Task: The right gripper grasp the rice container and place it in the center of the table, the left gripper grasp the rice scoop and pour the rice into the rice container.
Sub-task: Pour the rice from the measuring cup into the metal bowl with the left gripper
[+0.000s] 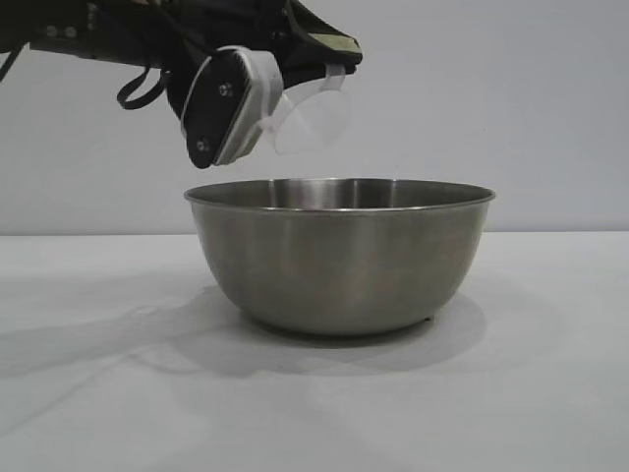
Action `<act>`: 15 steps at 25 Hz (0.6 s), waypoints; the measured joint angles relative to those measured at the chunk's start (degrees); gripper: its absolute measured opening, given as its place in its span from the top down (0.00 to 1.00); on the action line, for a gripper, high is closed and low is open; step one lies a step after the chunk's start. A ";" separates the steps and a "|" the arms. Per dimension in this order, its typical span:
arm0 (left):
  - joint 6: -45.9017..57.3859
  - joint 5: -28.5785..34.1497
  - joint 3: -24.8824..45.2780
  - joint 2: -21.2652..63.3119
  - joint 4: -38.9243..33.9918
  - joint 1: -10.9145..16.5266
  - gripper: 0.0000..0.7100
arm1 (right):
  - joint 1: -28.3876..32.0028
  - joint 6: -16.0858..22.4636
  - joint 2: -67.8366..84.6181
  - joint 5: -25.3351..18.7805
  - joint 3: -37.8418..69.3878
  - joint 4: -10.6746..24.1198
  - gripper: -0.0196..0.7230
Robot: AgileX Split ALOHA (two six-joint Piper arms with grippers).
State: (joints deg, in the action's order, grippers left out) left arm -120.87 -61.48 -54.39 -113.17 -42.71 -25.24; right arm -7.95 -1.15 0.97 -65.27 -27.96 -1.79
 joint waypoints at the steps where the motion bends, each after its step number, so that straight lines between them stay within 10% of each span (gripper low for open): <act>1: 0.00 0.00 0.00 0.00 -0.44 0.00 1.00 | 0.00 0.00 0.00 0.00 0.00 0.00 0.21; 15: 0.00 0.00 0.00 0.00 -0.68 0.00 1.00 | 0.00 0.00 0.00 0.00 0.00 0.00 0.21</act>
State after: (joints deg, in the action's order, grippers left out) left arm -120.87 -61.48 -54.39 -113.17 -43.39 -25.24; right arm -7.95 -1.15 0.97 -65.27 -27.96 -1.79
